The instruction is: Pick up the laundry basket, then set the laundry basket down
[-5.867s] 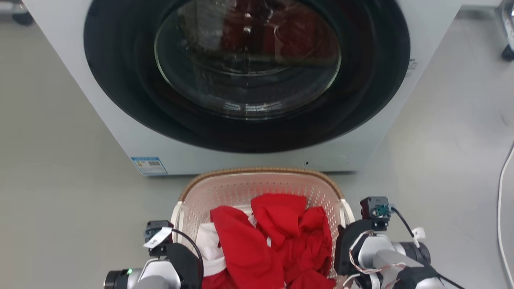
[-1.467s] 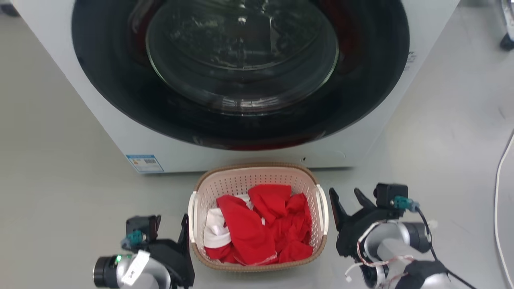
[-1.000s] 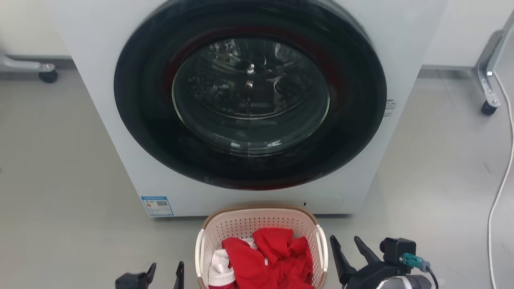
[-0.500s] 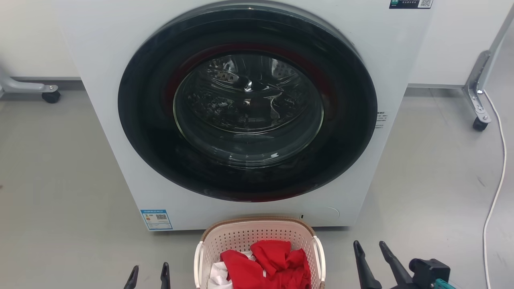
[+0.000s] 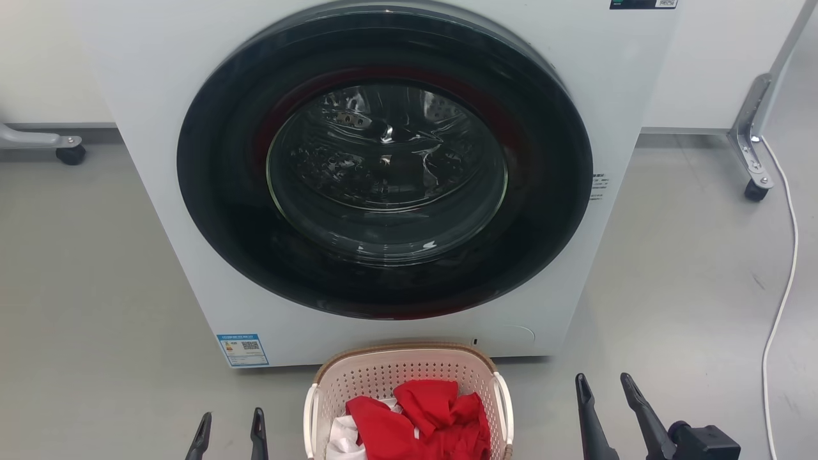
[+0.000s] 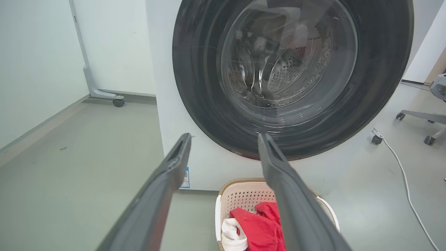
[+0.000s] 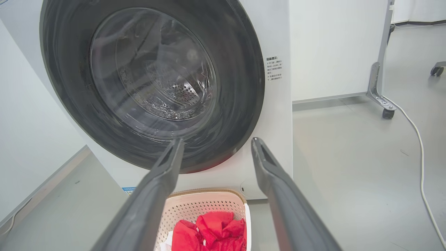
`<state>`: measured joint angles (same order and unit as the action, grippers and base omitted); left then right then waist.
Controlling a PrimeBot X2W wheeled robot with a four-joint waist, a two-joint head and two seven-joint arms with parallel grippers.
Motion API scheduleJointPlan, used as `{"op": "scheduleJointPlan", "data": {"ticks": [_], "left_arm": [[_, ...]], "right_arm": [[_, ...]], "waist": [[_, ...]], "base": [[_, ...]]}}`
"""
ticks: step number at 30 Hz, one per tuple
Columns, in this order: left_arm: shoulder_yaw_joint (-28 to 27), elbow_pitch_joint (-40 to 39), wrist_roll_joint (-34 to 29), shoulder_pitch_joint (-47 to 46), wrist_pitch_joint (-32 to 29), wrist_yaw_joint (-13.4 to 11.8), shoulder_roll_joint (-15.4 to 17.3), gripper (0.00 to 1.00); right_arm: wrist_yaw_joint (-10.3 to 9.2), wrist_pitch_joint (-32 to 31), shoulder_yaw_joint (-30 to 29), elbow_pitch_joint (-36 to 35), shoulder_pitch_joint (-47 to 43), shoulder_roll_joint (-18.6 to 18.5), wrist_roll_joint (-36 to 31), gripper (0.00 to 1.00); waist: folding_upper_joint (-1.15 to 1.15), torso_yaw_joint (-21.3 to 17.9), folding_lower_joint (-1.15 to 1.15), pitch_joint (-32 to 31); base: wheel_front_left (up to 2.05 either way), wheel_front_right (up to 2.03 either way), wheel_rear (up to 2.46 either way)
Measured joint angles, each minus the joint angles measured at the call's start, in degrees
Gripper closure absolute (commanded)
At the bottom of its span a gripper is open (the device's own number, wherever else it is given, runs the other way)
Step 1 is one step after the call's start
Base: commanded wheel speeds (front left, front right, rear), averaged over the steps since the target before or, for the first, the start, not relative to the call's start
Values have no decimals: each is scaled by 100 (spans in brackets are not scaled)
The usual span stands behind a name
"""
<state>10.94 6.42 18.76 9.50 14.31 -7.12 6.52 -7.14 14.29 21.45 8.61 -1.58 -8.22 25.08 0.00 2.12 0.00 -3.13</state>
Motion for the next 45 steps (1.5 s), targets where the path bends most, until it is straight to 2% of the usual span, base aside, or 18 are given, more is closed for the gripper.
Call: {"op": "scheduleJointPlan", "data": {"ticks": [21, 22, 33, 45], "left_arm": [[-182, -407, -492, 68, 0, -1, -142, 0], [-188, -409, -499, 68, 1, -1, -145, 100], [-205, -15, -343, 162, -71, 58, -165, 100], [-391, 107, 703, 24, -367, 216, -201, 100]], "right_arm": [[-1, 1, -357, -612, -263, 235, -643, 0], [-1, 1, -359, -624, -264, 243, -649, 100], [46, -68, -410, -244, -422, 268, -467, 100], [212, -361, -742, -123, -351, 309, 499, 100]], "waist": [[0, -13, 0, 118], [1, -11, 0, 121], [0, -19, 0, 136], [0, -44, 0, 162]], "base": [[0, 0, 0], [0, 0, 0], [0, 0, 0], [0, 0, 0]]}}
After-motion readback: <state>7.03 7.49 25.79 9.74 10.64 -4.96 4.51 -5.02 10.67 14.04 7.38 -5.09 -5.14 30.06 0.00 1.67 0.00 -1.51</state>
